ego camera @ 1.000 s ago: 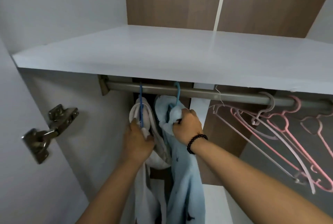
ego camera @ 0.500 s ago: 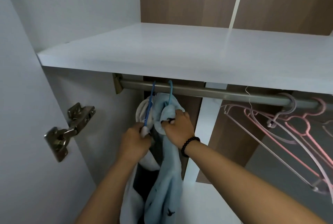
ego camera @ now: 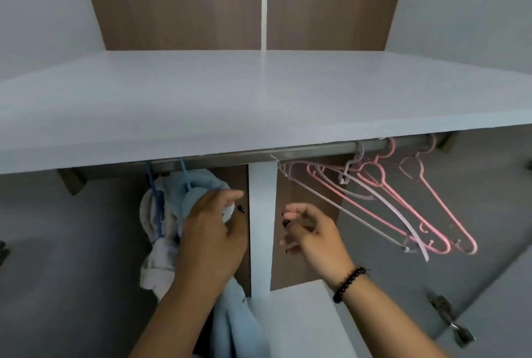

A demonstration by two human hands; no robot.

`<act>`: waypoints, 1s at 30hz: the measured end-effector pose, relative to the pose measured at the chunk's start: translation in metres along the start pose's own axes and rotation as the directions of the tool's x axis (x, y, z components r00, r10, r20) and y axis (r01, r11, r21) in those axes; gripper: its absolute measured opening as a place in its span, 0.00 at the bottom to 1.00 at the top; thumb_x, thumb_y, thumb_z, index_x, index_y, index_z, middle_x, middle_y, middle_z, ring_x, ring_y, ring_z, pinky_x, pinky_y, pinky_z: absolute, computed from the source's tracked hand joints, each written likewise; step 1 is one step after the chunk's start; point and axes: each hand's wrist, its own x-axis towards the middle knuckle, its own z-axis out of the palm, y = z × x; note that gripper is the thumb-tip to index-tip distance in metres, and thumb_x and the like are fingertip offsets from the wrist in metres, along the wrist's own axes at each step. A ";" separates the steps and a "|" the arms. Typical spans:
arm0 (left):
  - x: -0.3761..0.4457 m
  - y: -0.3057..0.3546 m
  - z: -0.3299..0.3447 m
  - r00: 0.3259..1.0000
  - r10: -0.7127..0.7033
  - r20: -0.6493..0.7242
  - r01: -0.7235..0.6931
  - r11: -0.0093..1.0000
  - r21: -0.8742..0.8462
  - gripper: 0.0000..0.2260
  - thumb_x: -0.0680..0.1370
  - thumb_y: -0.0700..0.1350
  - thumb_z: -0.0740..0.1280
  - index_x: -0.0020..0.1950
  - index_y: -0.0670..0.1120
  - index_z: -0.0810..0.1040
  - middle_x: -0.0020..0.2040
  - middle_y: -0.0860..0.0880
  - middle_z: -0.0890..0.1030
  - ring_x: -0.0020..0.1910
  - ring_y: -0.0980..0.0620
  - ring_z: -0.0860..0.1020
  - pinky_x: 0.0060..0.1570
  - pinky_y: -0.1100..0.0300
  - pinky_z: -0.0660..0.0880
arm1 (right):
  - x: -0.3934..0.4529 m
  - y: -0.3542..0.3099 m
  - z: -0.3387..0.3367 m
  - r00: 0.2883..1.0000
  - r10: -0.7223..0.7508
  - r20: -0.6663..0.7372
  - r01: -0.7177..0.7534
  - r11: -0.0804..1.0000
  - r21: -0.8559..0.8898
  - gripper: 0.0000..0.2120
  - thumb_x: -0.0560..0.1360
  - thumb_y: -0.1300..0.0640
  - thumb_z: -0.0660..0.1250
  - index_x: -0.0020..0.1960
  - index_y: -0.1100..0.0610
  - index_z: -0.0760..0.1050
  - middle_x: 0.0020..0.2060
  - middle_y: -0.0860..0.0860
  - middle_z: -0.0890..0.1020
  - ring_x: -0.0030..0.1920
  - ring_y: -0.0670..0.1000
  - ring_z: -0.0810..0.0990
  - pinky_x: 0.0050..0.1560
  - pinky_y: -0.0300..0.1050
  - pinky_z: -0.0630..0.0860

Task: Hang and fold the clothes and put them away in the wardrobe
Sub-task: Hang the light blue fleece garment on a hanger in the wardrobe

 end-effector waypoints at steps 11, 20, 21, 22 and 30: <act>-0.055 0.032 0.123 0.787 0.183 0.590 -0.178 0.982 -0.067 0.12 0.77 0.45 0.65 0.59 0.53 0.77 0.57 0.59 0.78 0.55 0.59 0.76 0.52 0.63 0.75 | -0.095 0.079 -0.097 0.877 0.062 -0.476 -0.189 0.956 -0.224 0.11 0.76 0.60 0.65 0.52 0.45 0.73 0.53 0.42 0.78 0.38 0.47 0.83 0.47 0.51 0.79; -0.164 0.097 0.216 0.364 0.344 0.865 -0.360 0.909 -0.210 0.11 0.78 0.45 0.62 0.60 0.53 0.76 0.58 0.59 0.77 0.56 0.59 0.76 0.56 0.59 0.74 | -0.233 0.138 -0.186 0.720 0.169 -0.673 -0.566 0.704 -0.428 0.17 0.77 0.56 0.63 0.65 0.52 0.70 0.61 0.47 0.70 0.41 0.47 0.80 0.48 0.44 0.76; -0.179 0.112 0.224 0.310 0.363 0.879 -0.379 0.895 -0.237 0.11 0.78 0.46 0.62 0.60 0.53 0.75 0.58 0.59 0.77 0.56 0.59 0.75 0.56 0.59 0.74 | -0.252 0.141 -0.198 0.700 0.184 -0.690 -0.600 0.676 -0.428 0.17 0.77 0.55 0.62 0.66 0.52 0.69 0.61 0.47 0.70 0.42 0.47 0.80 0.48 0.46 0.77; -0.194 0.128 0.232 0.261 0.381 0.887 -0.395 0.881 -0.261 0.11 0.78 0.46 0.62 0.60 0.53 0.75 0.58 0.59 0.77 0.57 0.59 0.75 0.56 0.59 0.74 | -0.271 0.143 -0.210 0.676 0.193 -0.711 -0.631 0.650 -0.424 0.17 0.78 0.53 0.61 0.66 0.51 0.68 0.62 0.46 0.69 0.42 0.48 0.80 0.47 0.47 0.77; -0.334 0.248 0.278 -0.042 0.470 0.882 -0.468 0.770 -0.433 0.10 0.77 0.46 0.61 0.58 0.54 0.75 0.55 0.59 0.78 0.55 0.57 0.76 0.55 0.58 0.74 | -0.426 0.158 -0.309 0.467 0.254 -0.847 -0.814 0.498 -0.300 0.18 0.79 0.51 0.59 0.68 0.51 0.65 0.64 0.46 0.67 0.47 0.51 0.80 0.45 0.47 0.77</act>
